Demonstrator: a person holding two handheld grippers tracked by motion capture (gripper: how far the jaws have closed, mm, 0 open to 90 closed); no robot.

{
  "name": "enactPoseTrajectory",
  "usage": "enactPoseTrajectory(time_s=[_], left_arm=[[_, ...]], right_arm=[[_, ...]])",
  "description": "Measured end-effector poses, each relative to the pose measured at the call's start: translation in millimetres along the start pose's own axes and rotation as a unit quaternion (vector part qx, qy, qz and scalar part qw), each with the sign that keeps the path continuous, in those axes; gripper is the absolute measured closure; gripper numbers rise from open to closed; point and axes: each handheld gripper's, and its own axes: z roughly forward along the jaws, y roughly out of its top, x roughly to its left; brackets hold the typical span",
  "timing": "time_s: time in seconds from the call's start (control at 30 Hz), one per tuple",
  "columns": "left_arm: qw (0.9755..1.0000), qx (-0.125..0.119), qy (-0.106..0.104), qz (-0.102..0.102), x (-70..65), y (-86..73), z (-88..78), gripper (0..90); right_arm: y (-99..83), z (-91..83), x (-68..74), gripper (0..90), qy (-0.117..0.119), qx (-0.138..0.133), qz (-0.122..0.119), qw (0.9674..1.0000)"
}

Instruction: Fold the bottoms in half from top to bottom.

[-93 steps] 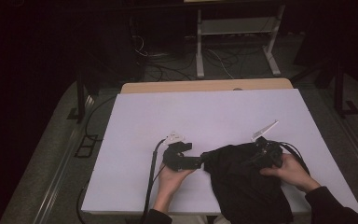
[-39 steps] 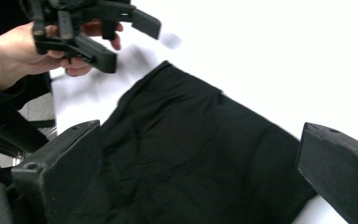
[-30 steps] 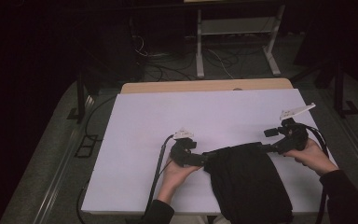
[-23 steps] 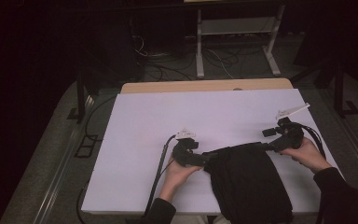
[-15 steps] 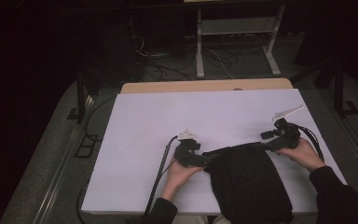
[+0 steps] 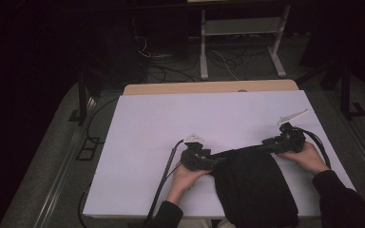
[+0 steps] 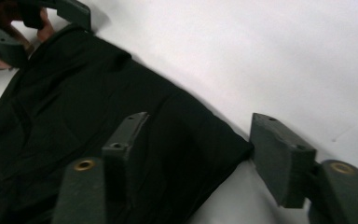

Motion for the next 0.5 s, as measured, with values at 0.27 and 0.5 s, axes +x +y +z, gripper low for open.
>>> enactPoseTrajectory(time_s=[0.27,0.5], left_arm=[[0.9997,0.018,0.017,-0.005,0.0,-0.4,0.3,62.2],[0.9998,0.011,0.013,0.01,-0.2,0.6,-0.8,82.8]], right_arm=[[2.3,6.2,5.5,79.5,0.008,0.021,-0.015,0.9996],[-1.7,4.7,10.5,82.8,-0.004,0.011,0.006,0.9999]])
